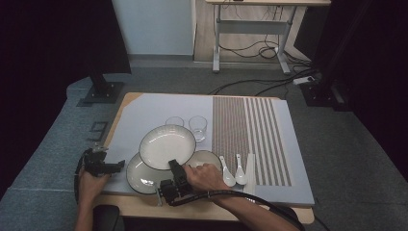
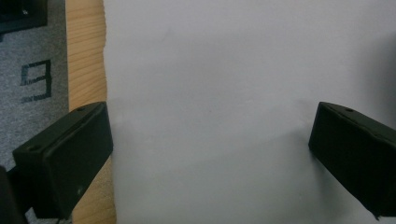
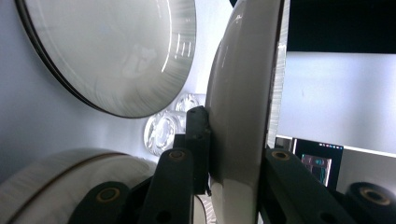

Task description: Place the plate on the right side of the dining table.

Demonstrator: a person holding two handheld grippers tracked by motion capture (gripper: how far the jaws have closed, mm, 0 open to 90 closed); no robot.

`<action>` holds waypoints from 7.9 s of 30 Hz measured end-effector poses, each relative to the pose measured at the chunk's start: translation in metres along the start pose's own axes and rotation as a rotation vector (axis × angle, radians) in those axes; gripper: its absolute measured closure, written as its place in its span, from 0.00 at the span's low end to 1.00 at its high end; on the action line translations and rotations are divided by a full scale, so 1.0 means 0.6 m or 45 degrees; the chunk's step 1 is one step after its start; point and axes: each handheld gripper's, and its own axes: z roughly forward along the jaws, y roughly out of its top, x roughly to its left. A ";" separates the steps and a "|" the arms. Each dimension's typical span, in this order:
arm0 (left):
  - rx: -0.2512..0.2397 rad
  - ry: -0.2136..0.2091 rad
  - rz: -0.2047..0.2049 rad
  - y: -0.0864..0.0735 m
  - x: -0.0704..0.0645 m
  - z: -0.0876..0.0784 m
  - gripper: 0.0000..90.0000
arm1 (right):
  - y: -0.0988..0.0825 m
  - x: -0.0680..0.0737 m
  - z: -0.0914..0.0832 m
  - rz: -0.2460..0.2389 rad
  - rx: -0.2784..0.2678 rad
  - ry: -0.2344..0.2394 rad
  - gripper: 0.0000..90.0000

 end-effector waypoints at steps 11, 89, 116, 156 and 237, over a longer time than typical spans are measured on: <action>0.006 -0.036 0.065 0.007 -0.020 0.004 0.00 | -0.034 -0.013 0.004 0.037 0.055 -0.013 0.88; -0.020 -0.067 0.054 0.002 -0.027 0.005 0.02 | -0.302 -0.027 0.011 0.269 0.507 -0.044 0.88; -0.031 -0.063 0.051 0.000 -0.027 0.004 0.03 | -0.382 0.051 0.059 0.244 0.638 -0.016 0.88; -0.030 -0.063 0.050 0.000 -0.027 0.004 0.03 | -0.404 0.122 0.128 0.263 0.656 0.070 0.88; -0.033 -0.062 0.050 -0.001 -0.027 0.003 0.03 | -0.405 0.041 0.005 0.693 0.426 0.172 0.45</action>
